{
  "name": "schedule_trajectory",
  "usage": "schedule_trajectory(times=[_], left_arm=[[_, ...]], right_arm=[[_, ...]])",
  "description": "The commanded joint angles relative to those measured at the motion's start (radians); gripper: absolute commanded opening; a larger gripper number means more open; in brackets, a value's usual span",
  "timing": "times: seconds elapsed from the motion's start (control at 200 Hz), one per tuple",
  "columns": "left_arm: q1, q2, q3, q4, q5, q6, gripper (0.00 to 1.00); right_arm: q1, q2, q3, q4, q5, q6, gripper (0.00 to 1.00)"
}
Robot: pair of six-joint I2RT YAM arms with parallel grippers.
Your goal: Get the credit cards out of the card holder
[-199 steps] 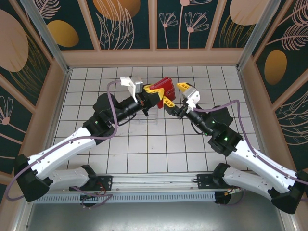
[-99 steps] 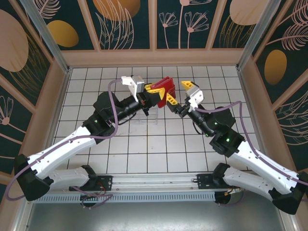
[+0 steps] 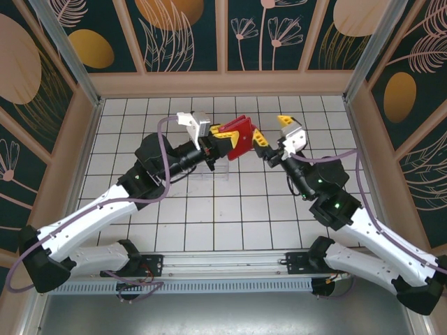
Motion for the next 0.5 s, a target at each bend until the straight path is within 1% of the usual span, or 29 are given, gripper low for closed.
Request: schedule_trajectory(times=[0.0,0.125,0.2,0.32,0.405,0.455,0.495], left_arm=[[-0.006,-0.033,0.023,0.010,0.024,0.018,0.00],[-0.006,-0.034,0.023,0.007,0.020,0.022,0.00],[-0.007,-0.036,0.023,0.006,0.022,0.025,0.00],[-0.006,-0.043,0.023,0.004,0.040,0.036,0.00],[-0.007,-0.058,0.020,0.006,0.081,0.056,0.00],[-0.007,-0.069,0.013,0.016,0.117,0.068,0.00],[-0.007,-0.080,0.005,0.028,0.148,0.077,0.00]], right_arm=[[-0.002,-0.033,0.027,0.034,0.115,-0.010,0.65],[-0.004,-0.050,0.027,0.017,0.116,0.014,0.64],[-0.005,-0.065,0.031,-0.003,0.082,0.034,0.62],[-0.004,-0.112,0.035,-0.042,-0.089,0.049,0.61],[-0.004,-0.138,0.042,-0.080,-0.227,0.044,0.62],[-0.004,-0.141,0.053,-0.108,-0.273,0.051,0.61],[-0.004,-0.140,0.062,-0.128,-0.291,0.057,0.58]])
